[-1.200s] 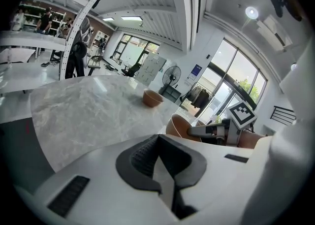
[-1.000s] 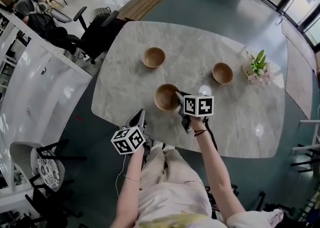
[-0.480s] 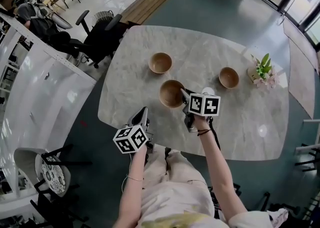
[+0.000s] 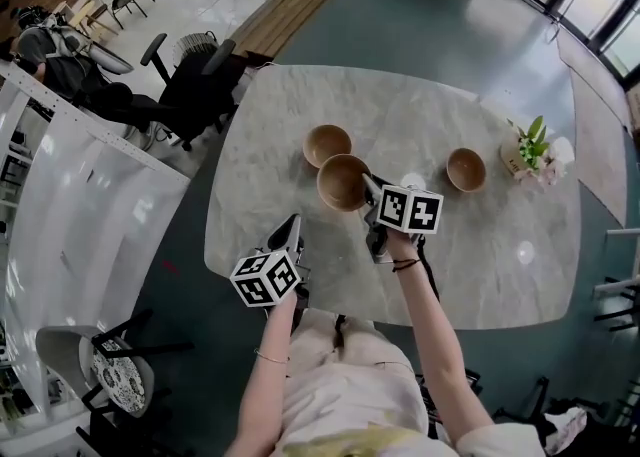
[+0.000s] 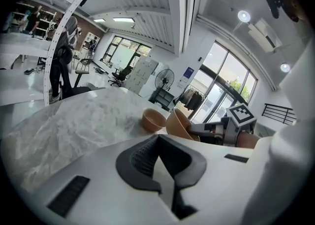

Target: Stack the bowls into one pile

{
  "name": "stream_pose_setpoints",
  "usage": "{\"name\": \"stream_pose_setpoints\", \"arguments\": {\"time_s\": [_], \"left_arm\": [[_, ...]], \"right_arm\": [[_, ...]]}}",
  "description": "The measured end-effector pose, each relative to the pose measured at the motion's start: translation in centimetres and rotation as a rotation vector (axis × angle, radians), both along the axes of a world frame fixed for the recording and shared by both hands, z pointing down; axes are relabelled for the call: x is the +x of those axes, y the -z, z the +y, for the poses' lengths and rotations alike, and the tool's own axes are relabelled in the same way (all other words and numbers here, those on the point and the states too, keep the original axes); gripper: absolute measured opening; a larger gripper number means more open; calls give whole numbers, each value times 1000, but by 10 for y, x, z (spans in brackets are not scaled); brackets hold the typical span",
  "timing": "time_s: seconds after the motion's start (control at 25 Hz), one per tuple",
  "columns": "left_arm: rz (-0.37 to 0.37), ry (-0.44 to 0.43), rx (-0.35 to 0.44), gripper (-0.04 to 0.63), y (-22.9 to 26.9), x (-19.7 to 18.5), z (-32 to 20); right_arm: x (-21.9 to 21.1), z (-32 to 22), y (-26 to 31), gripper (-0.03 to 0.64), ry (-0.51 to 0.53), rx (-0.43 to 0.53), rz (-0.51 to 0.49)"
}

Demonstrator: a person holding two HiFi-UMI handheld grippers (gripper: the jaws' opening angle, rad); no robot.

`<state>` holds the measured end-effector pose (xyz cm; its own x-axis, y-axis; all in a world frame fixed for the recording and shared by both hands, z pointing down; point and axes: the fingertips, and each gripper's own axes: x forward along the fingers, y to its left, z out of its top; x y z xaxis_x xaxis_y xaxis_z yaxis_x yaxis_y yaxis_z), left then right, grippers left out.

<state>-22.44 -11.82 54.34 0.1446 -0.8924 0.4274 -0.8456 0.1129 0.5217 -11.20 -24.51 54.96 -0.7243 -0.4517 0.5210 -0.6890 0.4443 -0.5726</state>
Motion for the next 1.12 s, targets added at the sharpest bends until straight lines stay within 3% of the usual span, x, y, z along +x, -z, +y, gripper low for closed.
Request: {"name": "stream_pose_setpoints", "arguments": {"time_s": [0.72, 1.12], "left_arm": [[19, -88, -29, 0, -16, -32, -58], [41, -109, -55, 0, -26, -38, -68]], "right_arm": [[-36, -58, -11, 28, -163, -2, -33], [-52, -78, -24, 28, -189, 9, 41]]}}
